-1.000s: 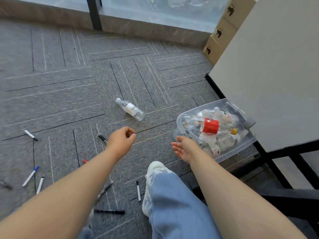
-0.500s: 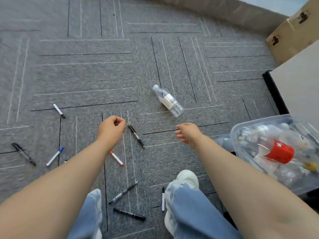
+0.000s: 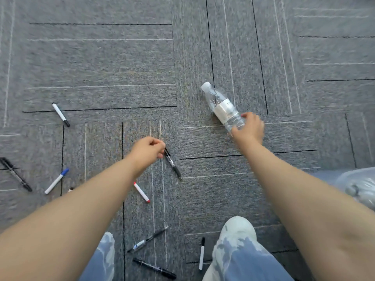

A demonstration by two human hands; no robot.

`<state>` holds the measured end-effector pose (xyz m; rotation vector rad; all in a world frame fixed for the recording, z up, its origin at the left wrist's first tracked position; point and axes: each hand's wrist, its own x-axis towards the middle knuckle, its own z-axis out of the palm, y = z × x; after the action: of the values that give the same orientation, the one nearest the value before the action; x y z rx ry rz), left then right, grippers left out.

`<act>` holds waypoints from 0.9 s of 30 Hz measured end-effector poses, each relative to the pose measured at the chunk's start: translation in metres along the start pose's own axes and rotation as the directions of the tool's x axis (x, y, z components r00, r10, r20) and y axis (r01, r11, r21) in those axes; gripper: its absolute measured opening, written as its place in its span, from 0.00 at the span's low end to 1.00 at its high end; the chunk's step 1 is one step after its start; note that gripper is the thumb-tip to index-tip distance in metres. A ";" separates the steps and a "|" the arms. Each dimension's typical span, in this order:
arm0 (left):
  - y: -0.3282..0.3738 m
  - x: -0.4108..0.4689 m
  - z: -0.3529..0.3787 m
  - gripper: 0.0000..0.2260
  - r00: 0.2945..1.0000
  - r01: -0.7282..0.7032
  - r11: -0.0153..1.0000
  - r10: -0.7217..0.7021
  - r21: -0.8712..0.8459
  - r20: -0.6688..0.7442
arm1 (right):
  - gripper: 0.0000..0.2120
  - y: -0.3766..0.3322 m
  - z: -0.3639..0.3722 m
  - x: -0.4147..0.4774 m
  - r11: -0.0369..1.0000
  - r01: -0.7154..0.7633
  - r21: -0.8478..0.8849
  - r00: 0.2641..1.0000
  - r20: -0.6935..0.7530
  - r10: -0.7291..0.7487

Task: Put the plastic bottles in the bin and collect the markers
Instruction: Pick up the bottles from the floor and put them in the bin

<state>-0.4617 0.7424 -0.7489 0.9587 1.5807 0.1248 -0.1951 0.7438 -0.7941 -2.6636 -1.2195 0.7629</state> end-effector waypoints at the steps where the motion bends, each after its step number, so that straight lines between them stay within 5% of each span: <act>1: -0.003 0.002 0.000 0.03 1.000 0.012 1.000 -0.012 -0.009 -0.020 | 0.28 0.001 0.000 0.005 0.999 0.016 -0.035 1.000 -0.005 -0.016; 7: -0.007 0.008 0.001 0.04 0.998 0.026 0.999 -0.025 0.026 -0.055 | 0.44 0.010 0.021 0.015 0.994 -0.109 -0.010 0.978 0.175 0.109; 13: -0.002 0.003 0.002 0.04 0.996 0.026 1.000 -0.026 0.003 -0.085 | 0.39 0.008 0.038 -0.020 0.956 -0.263 0.127 0.927 0.308 0.215; 19: 0.024 -0.028 0.001 0.07 0.995 -0.013 0.999 0.008 -0.046 -0.096 | 0.41 0.004 -0.001 -0.075 0.894 -0.312 0.323 0.843 0.527 0.104; 27: 0.068 -0.133 0.029 0.10 0.969 -0.233 0.963 0.219 -0.136 -0.113 | 0.25 0.017 -0.136 -0.168 0.813 -0.265 0.518 0.908 0.419 0.029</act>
<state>-0.4114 0.6911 -0.6148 1.0259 1.5222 0.4489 -0.2098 0.6224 -0.6152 -2.1726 -0.6723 1.4800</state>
